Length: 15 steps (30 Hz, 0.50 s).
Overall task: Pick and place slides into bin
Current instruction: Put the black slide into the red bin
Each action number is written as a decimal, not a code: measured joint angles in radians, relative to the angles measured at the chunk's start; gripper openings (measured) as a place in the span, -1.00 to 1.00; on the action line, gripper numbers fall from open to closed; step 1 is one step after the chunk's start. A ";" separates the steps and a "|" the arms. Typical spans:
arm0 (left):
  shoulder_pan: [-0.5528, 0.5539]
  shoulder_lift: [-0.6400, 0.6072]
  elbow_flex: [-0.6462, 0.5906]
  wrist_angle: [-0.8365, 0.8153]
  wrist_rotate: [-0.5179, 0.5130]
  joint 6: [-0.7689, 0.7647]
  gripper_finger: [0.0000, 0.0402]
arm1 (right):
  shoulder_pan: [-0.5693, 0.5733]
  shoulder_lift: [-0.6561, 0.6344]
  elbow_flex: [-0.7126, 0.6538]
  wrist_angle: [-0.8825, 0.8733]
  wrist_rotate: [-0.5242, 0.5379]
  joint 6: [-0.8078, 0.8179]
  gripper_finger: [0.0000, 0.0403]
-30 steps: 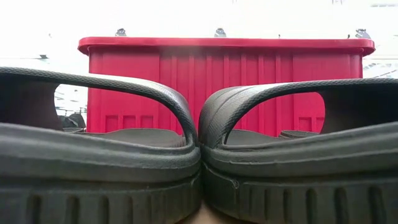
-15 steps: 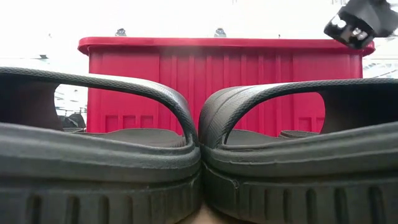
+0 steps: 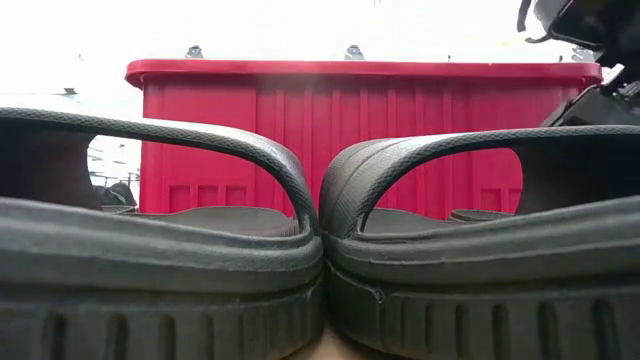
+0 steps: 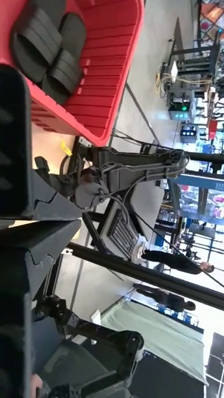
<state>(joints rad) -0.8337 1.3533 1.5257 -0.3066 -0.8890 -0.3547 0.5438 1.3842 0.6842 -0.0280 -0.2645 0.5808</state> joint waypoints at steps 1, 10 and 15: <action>0.000 0.000 0.000 -0.001 0.000 -0.006 -0.99 | 0.000 0.000 -0.010 0.023 0.001 0.000 0.34; 0.002 0.000 0.000 -0.005 -0.002 -0.017 -0.99 | 0.014 0.000 -0.024 0.074 0.060 -0.067 0.34; 0.002 0.000 0.000 -0.004 -0.003 -0.017 -0.98 | 0.022 0.000 -0.024 0.083 0.063 -0.056 0.34</action>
<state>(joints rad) -0.8315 1.3537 1.5257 -0.3107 -0.8916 -0.3721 0.5658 1.3846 0.6598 0.0553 -0.2014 0.5252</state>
